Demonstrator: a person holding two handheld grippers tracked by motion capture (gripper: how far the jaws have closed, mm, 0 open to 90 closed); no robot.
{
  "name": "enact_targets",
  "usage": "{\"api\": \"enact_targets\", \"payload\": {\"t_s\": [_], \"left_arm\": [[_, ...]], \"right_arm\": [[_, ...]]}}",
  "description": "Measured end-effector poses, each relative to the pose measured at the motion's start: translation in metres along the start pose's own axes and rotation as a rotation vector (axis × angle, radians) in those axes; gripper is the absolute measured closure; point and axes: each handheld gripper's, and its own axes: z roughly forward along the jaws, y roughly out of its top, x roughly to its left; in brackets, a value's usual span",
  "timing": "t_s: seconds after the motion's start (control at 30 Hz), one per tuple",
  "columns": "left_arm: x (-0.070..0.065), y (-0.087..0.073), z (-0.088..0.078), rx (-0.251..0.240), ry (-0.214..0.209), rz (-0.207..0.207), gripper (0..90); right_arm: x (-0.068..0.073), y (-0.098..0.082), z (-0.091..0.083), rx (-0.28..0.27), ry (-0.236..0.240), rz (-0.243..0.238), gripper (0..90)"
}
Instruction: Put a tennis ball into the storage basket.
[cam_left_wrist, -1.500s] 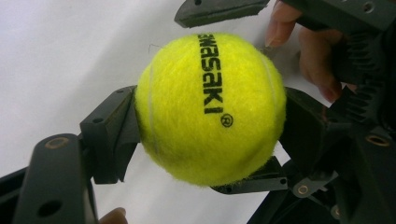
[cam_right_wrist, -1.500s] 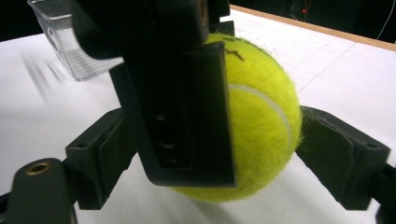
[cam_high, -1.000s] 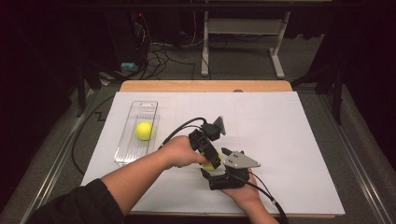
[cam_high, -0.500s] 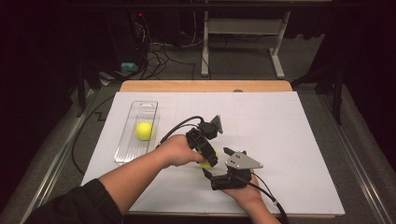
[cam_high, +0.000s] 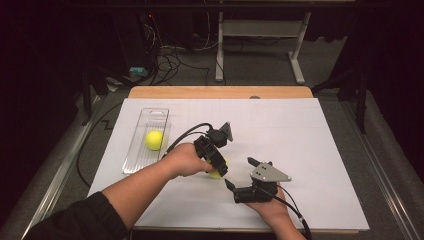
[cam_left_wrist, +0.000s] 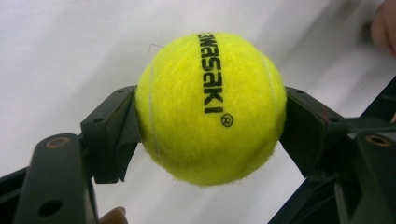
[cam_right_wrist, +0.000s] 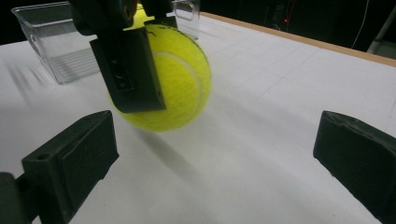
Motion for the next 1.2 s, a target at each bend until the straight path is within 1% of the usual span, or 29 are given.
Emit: {"api": "enact_targets", "payload": {"t_s": [0.03,0.07,0.1,0.13,0.17,0.2,0.47,0.6,0.73,0.83,1.2], "left_arm": [[0.0,-0.001,0.0,-0.001,0.002,-0.003,26.9],[0.001,-0.001,0.0,-0.003,0.002,-0.002,26.9],[0.002,-0.002,0.0,-0.004,0.001,-0.004,26.9],[0.002,-0.002,0.0,-0.002,0.002,-0.005,26.9],[0.003,-0.002,-0.001,0.002,0.004,-0.004,26.9],[0.004,-0.003,0.0,-0.002,0.003,-0.012,26.9],[0.008,-0.008,-0.002,0.005,0.021,-0.02,26.9],[0.011,-0.01,-0.003,-0.001,0.027,-0.031,26.9],[0.014,-0.012,-0.004,0.004,0.03,-0.035,26.9],[0.016,-0.014,-0.004,0.002,0.032,-0.04,26.9],[0.023,-0.019,-0.004,0.007,0.041,-0.059,26.9]], "right_arm": [[-0.001,0.0,-0.001,0.008,-0.01,-0.008,0.0],[-0.002,-0.001,-0.002,0.006,-0.007,0.002,0.0],[-0.003,-0.001,-0.003,0.013,-0.016,0.001,0.0],[-0.005,-0.002,-0.005,0.012,-0.025,0.001,0.0],[-0.007,-0.003,-0.005,0.007,-0.023,0.005,0.0],[-0.008,-0.004,-0.007,0.012,-0.029,0.005,0.0],[-0.021,-0.011,-0.019,0.019,-0.066,0.009,0.0],[-0.026,-0.015,-0.025,0.025,-0.083,0.019,0.0],[-0.032,-0.017,-0.031,0.022,-0.099,0.027,0.0],[-0.035,-0.019,-0.036,0.018,-0.109,0.038,0.0],[-0.045,-0.028,-0.05,0.024,-0.144,0.054,0.0]]}}
